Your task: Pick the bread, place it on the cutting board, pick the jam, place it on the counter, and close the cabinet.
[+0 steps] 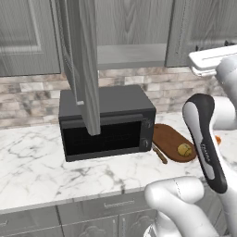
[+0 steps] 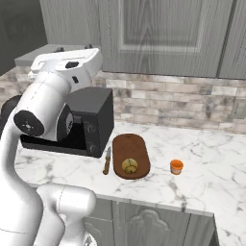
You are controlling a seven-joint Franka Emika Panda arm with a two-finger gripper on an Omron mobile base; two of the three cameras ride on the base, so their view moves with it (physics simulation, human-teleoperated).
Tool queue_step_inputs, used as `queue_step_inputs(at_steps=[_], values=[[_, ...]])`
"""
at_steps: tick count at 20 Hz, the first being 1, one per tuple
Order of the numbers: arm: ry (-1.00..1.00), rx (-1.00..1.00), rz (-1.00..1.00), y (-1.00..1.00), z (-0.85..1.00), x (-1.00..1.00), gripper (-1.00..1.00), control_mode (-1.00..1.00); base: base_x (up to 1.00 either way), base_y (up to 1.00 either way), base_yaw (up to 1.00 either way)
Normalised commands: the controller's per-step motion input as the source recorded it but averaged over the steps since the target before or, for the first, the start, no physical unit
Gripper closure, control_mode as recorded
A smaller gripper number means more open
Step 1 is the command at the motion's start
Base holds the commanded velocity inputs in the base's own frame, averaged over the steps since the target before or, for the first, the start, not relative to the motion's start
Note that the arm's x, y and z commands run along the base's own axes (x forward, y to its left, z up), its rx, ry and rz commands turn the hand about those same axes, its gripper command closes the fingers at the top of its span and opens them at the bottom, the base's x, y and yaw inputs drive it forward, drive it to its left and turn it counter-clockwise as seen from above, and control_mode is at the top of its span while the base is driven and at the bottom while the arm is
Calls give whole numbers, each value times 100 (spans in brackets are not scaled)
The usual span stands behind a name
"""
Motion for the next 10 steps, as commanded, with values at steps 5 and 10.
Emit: queue_step_inputs(at_steps=[5, 10], values=[[0, 0, 0, 11, 0, -54, -100, -100, 0, 0, 0], [0, 0, 0, 13, 0, -56, -100, -100, 0, 0, 0]])
